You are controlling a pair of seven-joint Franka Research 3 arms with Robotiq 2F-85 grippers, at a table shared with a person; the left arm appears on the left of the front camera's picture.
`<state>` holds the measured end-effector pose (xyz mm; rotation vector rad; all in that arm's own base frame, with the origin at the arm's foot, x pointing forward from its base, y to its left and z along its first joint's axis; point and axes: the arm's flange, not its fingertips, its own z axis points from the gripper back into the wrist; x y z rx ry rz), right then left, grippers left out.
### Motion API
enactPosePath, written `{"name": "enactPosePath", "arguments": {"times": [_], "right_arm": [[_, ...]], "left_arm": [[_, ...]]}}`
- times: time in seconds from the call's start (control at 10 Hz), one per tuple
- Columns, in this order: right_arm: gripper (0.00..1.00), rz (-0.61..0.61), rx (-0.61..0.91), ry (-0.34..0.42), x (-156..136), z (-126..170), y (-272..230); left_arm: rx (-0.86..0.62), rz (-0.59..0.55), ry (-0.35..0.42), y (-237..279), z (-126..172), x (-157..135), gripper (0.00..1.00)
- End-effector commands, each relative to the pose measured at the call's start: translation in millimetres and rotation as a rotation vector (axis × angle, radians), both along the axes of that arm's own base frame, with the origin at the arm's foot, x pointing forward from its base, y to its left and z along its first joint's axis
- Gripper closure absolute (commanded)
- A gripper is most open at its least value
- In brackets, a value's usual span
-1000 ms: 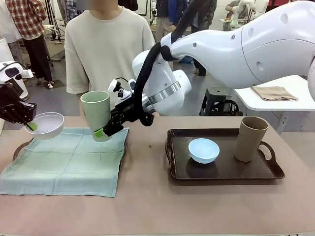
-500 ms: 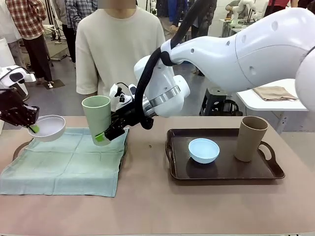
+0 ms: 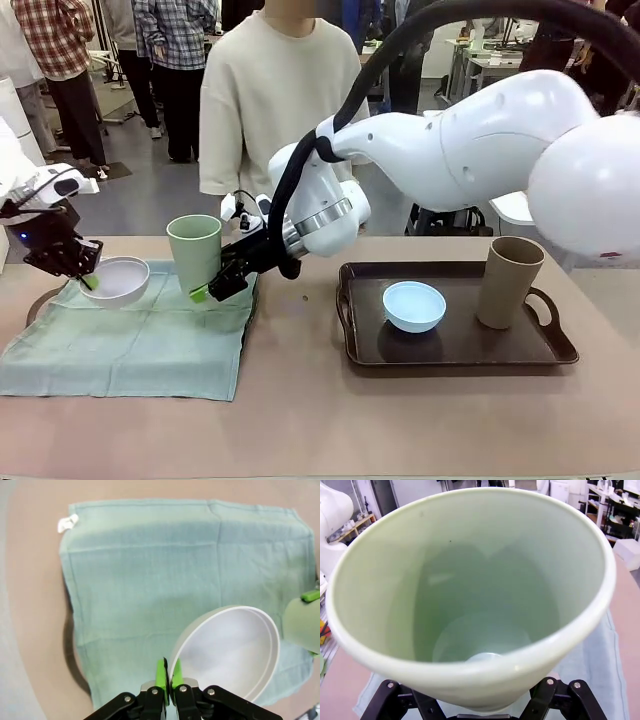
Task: Set up a tray with a mat and arrange the tableware.
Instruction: Place the Picnic Bowl and Reusable plastic cup back onto the Handle tray in front of the human's position.
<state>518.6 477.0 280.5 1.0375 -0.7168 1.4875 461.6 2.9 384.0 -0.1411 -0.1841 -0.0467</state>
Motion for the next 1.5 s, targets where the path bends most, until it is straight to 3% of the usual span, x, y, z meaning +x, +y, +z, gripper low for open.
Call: {"name": "enactPosePath", "arguments": {"times": [0.0,0.4,1.0,1.1,1.2,1.3,1.4], "right_arm": [[0.2,0.031,0.005,-0.005,11.0,-8.4,10.4],[0.2,0.041,-0.011,0.014,15.2,-21.1,11.9],[0.2,0.033,-0.031,0.009,14.7,-21.8,12.4],[0.0,0.034,-0.047,0.013,13.7,-23.1,11.9],[0.0,0.028,-0.063,0.024,14.1,-21.9,12.0],[0.0,-0.002,-0.1,0.032,12.2,-20.8,10.9],[0.0,-0.01,-0.133,0.047,9.5,-16.0,9.3]], "left_arm": [[0.012,-0.027,0.004,-9.5,-10.1,7.9,0.96],[-0.004,-0.017,-0.021,-17.1,-23.1,18.8,0.96],[0.012,-0.003,0.042,-14.5,-41.6,26.7,0.96],[0.01,0.003,0.047,-16.6,-42.1,26.3,0.6],[0.026,0.002,0.037,-15.6,-40.2,26.2,0.36],[0.029,-0.001,0.037,-16.2,-38.1,23.0,0.01],[0.033,-0.005,0.035,-15.0,-33.7,21.0,0.16]]}}
